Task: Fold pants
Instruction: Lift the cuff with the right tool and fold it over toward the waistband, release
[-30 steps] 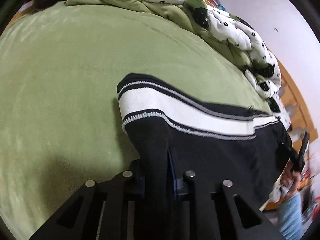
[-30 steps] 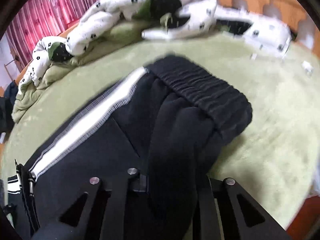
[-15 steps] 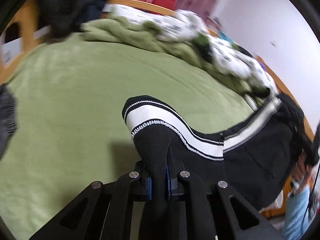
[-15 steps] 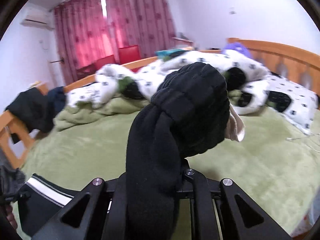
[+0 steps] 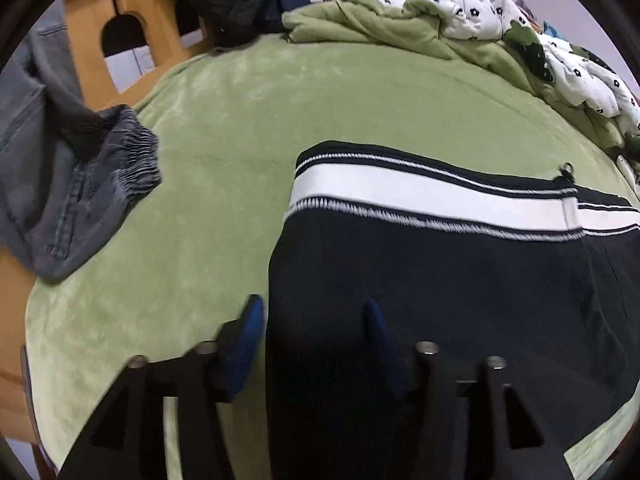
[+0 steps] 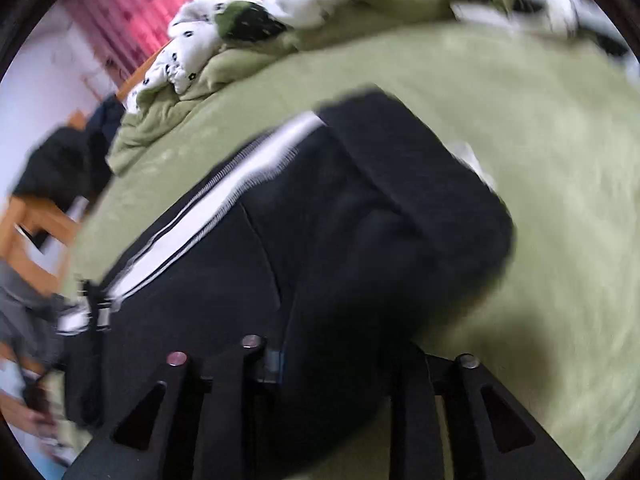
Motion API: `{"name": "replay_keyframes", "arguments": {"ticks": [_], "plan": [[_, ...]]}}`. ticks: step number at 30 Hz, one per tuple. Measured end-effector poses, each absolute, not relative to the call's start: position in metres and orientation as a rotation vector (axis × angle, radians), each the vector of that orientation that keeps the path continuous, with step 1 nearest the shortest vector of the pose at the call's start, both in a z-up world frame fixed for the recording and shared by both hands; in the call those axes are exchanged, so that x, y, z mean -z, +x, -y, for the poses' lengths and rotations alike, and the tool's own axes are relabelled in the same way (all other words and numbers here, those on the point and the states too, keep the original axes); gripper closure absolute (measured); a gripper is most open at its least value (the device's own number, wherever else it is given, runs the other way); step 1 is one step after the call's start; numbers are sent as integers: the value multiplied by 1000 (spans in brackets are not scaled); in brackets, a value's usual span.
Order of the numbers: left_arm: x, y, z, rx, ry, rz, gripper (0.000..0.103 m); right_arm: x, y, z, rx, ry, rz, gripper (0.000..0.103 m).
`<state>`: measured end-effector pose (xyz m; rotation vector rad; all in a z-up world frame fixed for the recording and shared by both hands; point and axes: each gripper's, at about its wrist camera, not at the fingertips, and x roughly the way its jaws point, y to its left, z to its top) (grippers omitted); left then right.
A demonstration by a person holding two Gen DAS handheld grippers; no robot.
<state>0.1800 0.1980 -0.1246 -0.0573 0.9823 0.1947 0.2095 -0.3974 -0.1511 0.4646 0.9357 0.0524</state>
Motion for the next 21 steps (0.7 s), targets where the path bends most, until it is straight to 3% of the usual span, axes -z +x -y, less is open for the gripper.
{"name": "replay_keyframes", "arguments": {"ticks": [1,7,15,16,17,21], "plan": [[121,173,-198,-199,-65,-965,46,151,197,403,-32,477,-943,52],[109,149,-180,-131,-200,-924,40,126,142,420,-39,494,-855,51],[123,149,-149,-35,-216,-929,40,152,212,432,-6,694,-876,39],[126,147,-147,-46,-208,-934,40,157,223,430,13,701,-889,41],[128,146,-147,-49,-211,-932,40,159,232,430,47,695,-892,50],[124,135,-148,-35,-258,-892,40,118,231,416,36,518,-687,58]]}}
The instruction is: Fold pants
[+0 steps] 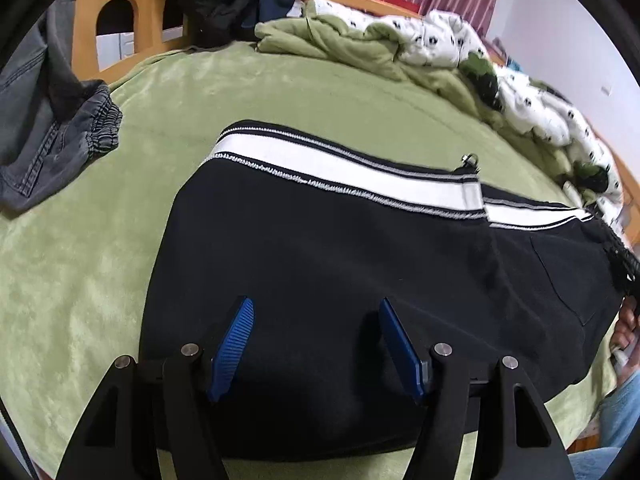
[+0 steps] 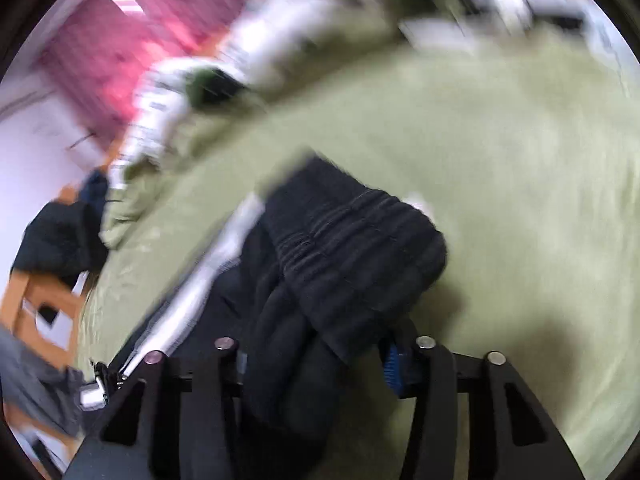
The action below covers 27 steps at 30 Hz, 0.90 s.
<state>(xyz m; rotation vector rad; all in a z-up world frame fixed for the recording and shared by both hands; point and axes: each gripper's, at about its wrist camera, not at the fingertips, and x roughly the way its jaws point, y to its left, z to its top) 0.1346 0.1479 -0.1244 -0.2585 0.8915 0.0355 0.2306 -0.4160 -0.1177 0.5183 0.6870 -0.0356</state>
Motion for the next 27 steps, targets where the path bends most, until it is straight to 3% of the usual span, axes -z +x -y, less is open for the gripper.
{"name": "replay_keyframes", "arguments": {"ticks": [3,7,10,14,19,27], "plan": [[127,131,-146,-26,-275,-885,40,97,211,392,15,313,-524,54],[126,120,-146,-25,-292,-879,40,147,239,405,74,305,-810,48],[112,98,-153,-51,-265,-842,40,155,223,431,29,445,-837,48],[100,65,-179,-112,-295,-773,40,135,189,432,66,360,-856,48],[121,50,-214,-187,-406,-824,40,97,150,401,124,212,-809,48],[168,48,-258,-10,-807,-799,41,53,121,323,-7,129,-736,48]]}}
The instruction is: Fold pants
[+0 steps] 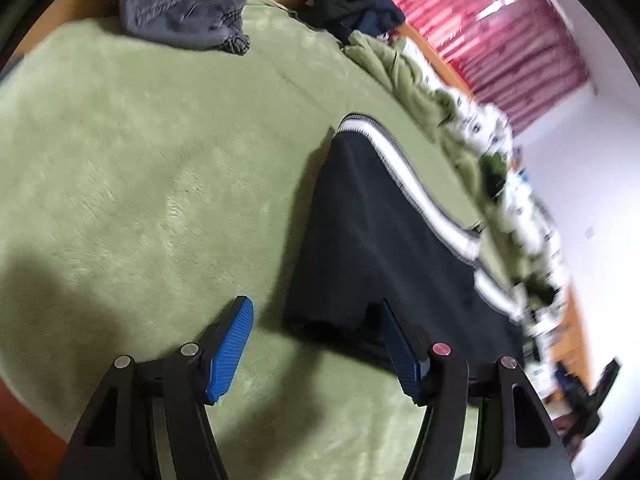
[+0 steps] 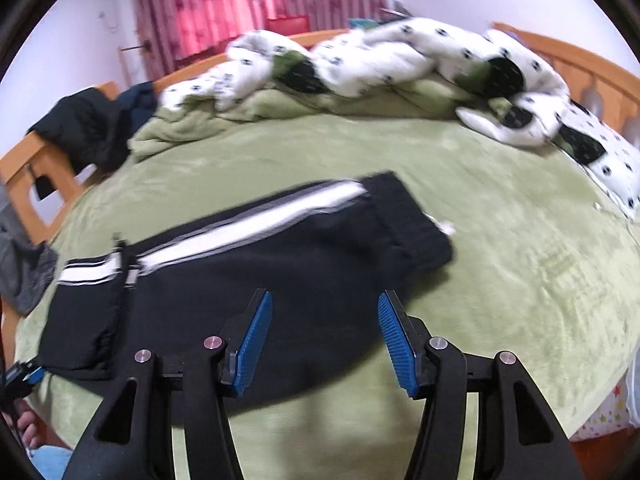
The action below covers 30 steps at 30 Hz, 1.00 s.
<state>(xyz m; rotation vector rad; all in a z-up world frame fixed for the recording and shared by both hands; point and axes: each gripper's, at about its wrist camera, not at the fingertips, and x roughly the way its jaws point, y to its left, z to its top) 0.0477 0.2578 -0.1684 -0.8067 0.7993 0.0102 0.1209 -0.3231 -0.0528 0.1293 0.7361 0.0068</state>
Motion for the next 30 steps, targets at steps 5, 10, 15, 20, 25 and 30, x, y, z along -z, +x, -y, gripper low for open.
{"name": "replay_keyframes", "arguments": {"ticks": [5,10,15,20,25,30], "plan": [[179,56,-252,-1,-808,-799,46,28,114,279,-95,105,-695,48],[178,69,-246,-7,-855,-835,83,15,117,230,-185,99,-723,59],[126,71,-219,-78,-606,-838,88,6,128,199,-211,62,-794,61],[61,86,-183,-103,-394,-811,89,-2,128,206,-196,45,-757,60],[16,96,-116,-73,-211,-757,89,8,120,238,-208,85,-746,60],[17,113,-26,43,-96,-732,89,19,107,284,-180,99,-754,60]]}}
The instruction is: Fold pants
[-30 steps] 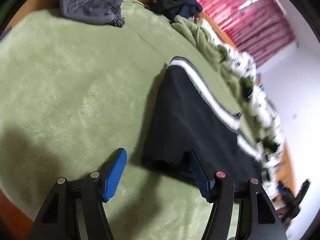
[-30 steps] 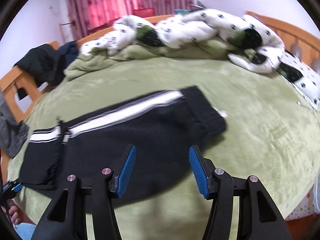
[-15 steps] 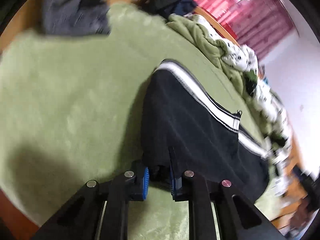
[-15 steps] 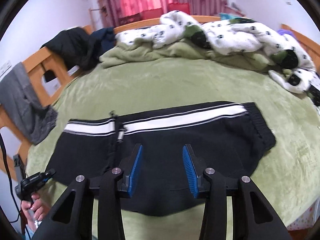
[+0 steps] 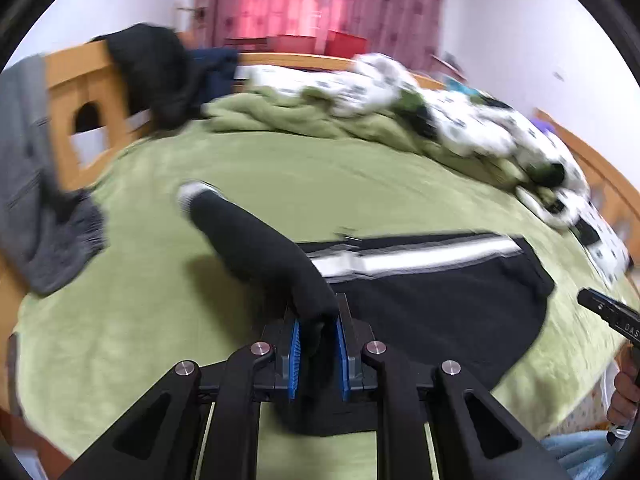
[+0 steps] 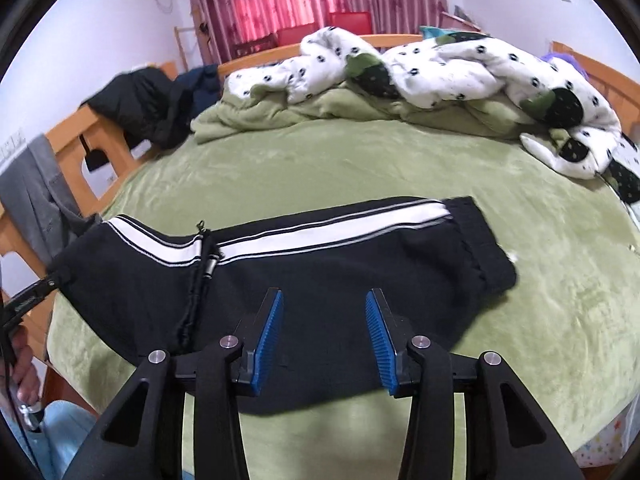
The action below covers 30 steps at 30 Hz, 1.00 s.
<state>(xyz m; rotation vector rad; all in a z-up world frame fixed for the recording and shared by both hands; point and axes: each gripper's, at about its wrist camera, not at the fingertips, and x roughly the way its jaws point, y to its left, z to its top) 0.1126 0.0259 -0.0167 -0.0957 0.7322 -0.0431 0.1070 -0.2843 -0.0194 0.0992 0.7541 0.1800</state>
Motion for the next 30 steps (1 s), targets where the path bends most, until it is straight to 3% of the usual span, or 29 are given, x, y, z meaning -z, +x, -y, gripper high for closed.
{"name": "replay_keyframes", "arguments": {"ticks": [7,13,14,16,19,22,30], "plan": [[86,129,78,266,-84,-856,89,33,82,355,-70,184,-765,60],[117,119,78,340,-164,-954,88,44,81,379,-62,255,-771,60],[111,116,72,352,-178,-953,85,46,83,379,-68,266,-783,60],[98,111,61,406,-197,-947,68,48,90,373,-79,289,-806,60],[71,96,35,410,-207,-894,50,47,95,357,-142,310,-813,58],[50,86,3,312,-202,-820,42,49,102,322,-204,272,-831,57],[60,91,-87,9,-280,-796,41,79,125,225,-344,172,-922,57]]}}
